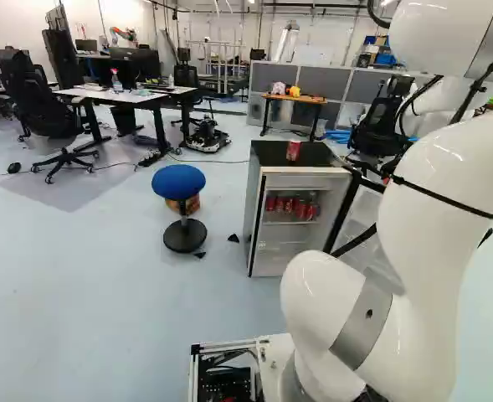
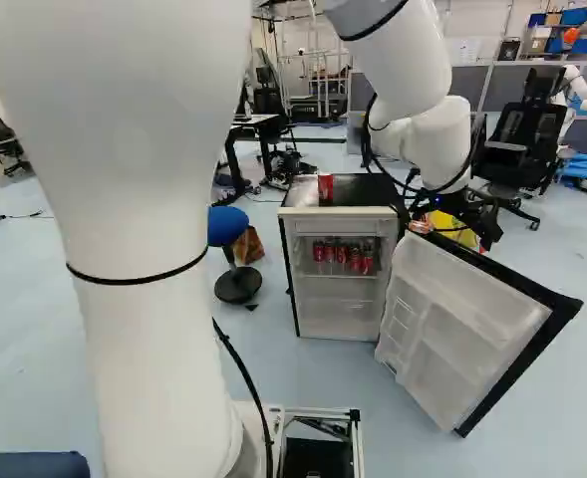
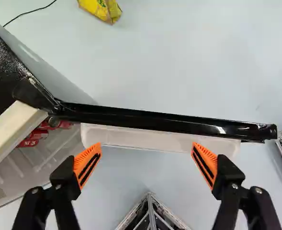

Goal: Grab a drink from the fridge

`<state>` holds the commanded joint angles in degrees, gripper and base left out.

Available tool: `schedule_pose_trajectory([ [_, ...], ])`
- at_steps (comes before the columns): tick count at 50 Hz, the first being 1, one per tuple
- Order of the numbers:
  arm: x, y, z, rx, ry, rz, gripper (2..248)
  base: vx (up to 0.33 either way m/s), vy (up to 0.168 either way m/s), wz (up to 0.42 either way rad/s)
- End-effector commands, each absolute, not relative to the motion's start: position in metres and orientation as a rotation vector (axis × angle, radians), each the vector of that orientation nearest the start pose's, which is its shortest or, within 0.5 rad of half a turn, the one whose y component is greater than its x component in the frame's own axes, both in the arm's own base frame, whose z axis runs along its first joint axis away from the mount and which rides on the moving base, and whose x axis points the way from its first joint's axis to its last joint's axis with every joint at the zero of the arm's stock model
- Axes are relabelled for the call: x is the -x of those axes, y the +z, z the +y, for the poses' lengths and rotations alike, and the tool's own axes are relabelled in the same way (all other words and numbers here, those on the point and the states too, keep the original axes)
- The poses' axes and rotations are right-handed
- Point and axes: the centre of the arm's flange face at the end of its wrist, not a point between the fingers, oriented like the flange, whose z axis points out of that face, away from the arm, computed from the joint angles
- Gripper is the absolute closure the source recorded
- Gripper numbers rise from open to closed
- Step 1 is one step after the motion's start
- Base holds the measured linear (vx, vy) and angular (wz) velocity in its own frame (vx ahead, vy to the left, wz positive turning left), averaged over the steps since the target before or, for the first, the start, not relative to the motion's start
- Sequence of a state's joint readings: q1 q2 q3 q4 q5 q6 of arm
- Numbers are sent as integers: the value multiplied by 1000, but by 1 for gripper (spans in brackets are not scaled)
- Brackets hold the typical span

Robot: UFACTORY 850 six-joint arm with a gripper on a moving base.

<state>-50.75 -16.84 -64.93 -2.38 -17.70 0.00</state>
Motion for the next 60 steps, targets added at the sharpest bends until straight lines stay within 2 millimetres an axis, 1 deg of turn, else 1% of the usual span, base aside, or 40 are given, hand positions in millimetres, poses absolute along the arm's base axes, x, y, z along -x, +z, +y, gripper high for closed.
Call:
schedule_pose_trajectory([
  [21,-379,483,-483,2939,-774,1437,3,0,0,0],
  [60,-405,474,-548,2921,-719,1482,3,0,0,0],
])
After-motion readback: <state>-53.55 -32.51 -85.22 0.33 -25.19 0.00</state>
